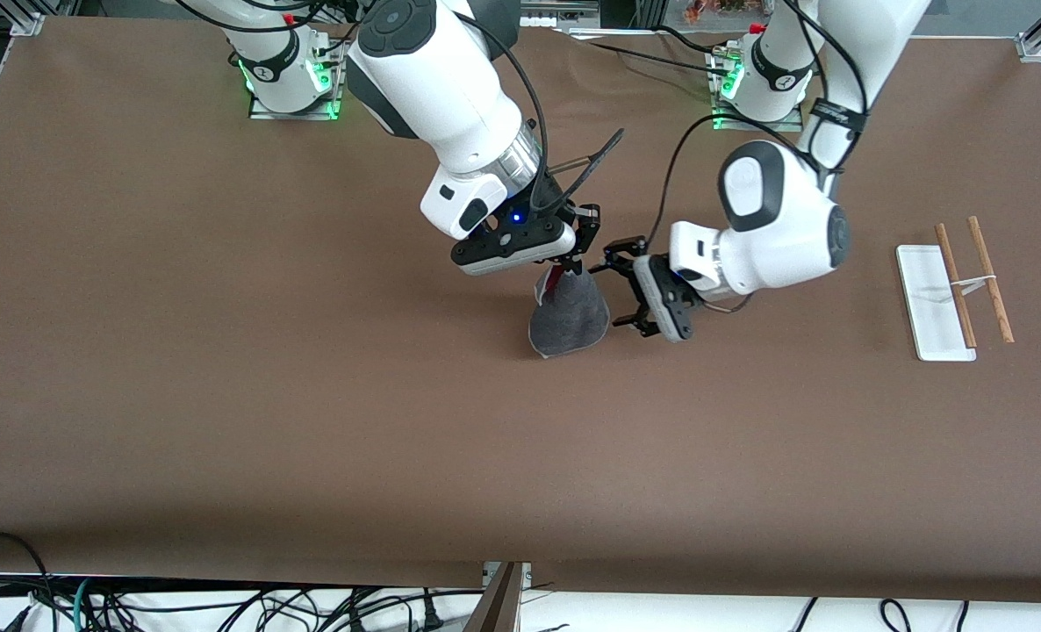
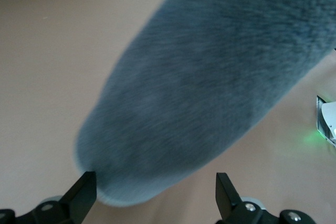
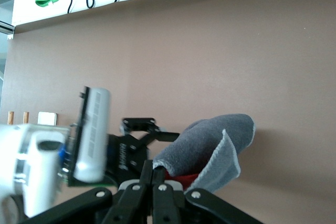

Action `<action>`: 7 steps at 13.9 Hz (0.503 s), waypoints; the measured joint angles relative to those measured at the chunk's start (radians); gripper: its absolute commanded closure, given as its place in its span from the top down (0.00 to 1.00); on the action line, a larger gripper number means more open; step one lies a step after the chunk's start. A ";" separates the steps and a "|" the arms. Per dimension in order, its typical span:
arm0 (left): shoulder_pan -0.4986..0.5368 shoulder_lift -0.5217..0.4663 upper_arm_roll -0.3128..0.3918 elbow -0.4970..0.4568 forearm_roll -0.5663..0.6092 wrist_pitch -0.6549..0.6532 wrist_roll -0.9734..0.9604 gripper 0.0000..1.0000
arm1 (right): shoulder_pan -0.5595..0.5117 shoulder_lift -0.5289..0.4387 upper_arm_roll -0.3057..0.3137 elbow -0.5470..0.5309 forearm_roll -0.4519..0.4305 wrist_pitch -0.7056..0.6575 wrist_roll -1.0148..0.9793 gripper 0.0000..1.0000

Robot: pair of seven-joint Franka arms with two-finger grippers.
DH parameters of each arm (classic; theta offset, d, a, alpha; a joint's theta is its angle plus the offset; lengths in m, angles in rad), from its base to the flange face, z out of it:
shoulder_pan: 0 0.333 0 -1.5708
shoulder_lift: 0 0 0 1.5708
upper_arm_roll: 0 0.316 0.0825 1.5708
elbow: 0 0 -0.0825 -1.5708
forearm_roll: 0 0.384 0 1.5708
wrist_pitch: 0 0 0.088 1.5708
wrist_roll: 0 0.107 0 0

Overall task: Pass towel and hang on rack
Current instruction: 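Hold the towel with the right gripper while the left gripper grasps it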

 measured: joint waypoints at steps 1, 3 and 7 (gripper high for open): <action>-0.013 0.004 -0.002 0.000 -0.011 0.009 0.005 1.00 | 0.000 0.000 0.000 0.000 0.000 0.000 0.000 0.00; -0.021 0.007 -0.002 0.000 -0.012 0.013 0.008 1.00 | 0.000 0.000 0.000 0.000 0.000 0.001 0.000 0.00; -0.021 0.015 0.001 0.003 -0.012 0.026 0.018 0.52 | 0.000 0.000 0.000 0.000 0.000 0.004 0.001 0.00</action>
